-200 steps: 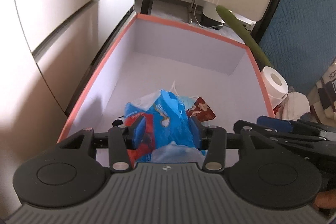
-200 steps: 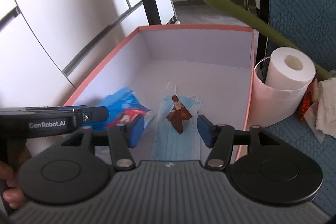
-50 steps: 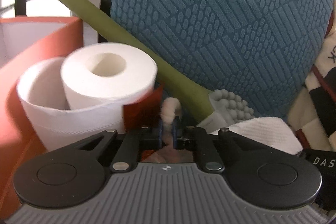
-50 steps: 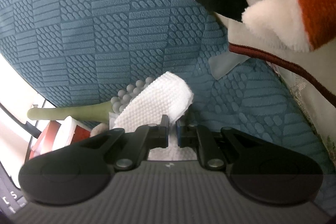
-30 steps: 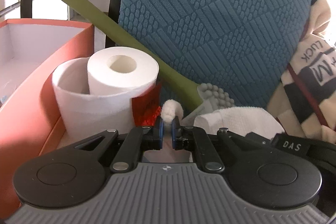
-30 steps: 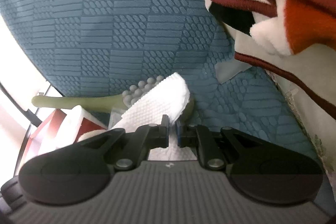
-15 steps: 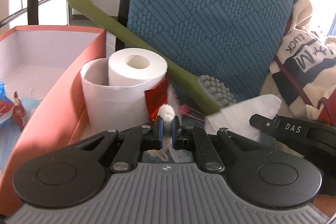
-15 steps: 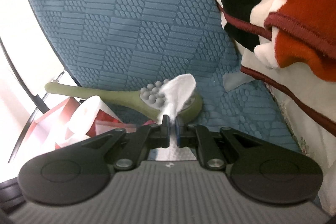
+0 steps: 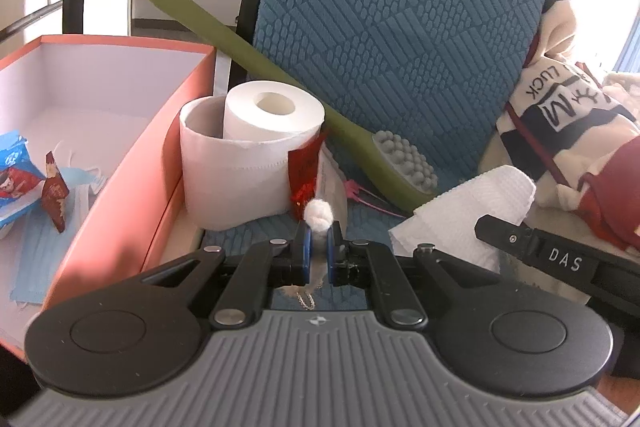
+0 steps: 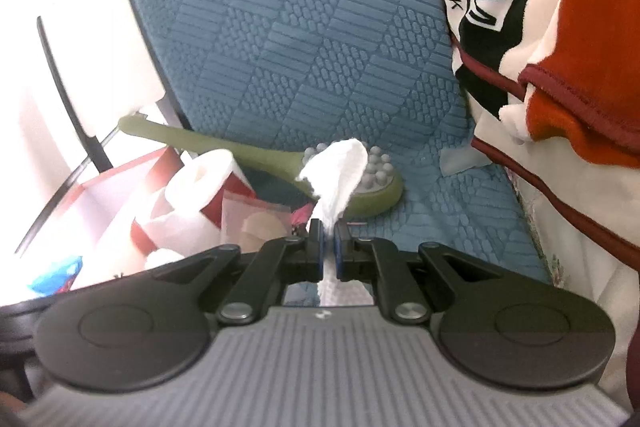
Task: Organize soft objects
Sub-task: 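Lift and carry the cotton ball and washcloth over the pink box with both grippers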
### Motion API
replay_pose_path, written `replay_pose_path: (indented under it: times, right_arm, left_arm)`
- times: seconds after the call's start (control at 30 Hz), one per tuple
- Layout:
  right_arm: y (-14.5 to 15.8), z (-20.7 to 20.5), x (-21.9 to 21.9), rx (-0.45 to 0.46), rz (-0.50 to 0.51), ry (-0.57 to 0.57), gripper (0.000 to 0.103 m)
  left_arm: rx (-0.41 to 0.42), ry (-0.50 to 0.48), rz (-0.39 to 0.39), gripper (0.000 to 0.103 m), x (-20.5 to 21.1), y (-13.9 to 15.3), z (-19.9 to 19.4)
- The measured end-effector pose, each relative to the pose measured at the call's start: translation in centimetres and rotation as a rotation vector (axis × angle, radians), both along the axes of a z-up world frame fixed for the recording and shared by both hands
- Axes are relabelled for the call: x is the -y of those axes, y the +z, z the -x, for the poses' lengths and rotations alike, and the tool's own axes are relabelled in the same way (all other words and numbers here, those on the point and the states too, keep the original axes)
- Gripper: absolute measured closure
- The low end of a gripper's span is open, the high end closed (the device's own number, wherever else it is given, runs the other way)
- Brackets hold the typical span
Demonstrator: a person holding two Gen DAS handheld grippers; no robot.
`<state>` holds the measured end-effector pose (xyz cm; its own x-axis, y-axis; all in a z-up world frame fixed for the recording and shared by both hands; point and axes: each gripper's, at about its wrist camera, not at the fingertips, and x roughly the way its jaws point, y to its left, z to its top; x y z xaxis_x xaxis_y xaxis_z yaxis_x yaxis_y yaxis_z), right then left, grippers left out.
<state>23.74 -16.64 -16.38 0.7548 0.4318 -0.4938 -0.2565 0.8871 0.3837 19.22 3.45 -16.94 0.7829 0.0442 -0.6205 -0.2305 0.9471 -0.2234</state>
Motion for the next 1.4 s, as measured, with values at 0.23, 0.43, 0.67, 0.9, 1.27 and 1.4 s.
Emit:
replay_pose_path:
  times: [0.23, 0.43, 0.67, 0.9, 1.27, 1.4]
  right_arm:
    - [0.1, 2.5, 0.0, -0.015, 0.012, 0.017, 0.094]
    - [0.9, 4.7, -0.5, -0.001, 0.053, 0.019, 0.094]
    - [1.8, 7.1, -1.6, -0.011, 0.078, 0.053, 0.094]
    - [2.0, 10.0, -1.5, -0.067, 0.071, 0.036, 0.094]
    - [5.0, 12.5, -2.6, -0.050, 0.072, 0.020, 0.094]
    - [6.3, 12.8, -3.6, -0.024, 0.073, 0.035, 0.094]
  left_arm:
    - [-0.007, -0.035, 0.004, 0.094, 0.3, 0.6, 2.1]
    - [-0.015, -0.059, 0.023, 0.094, 0.1, 1.3, 3.8]
    - [-0.022, -0.095, 0.034, 0.094, 0.0, 2.5, 5.8]
    - [-0.024, -0.140, 0.070, 0.094, -0.4, 3.7, 7.9]
    - [-0.017, -0.162, 0.062, 0.094, -2.5, 5.5, 8.8]
    - [-0.001, -0.150, 0.056, 0.094, -3.9, 6.5, 9.5]
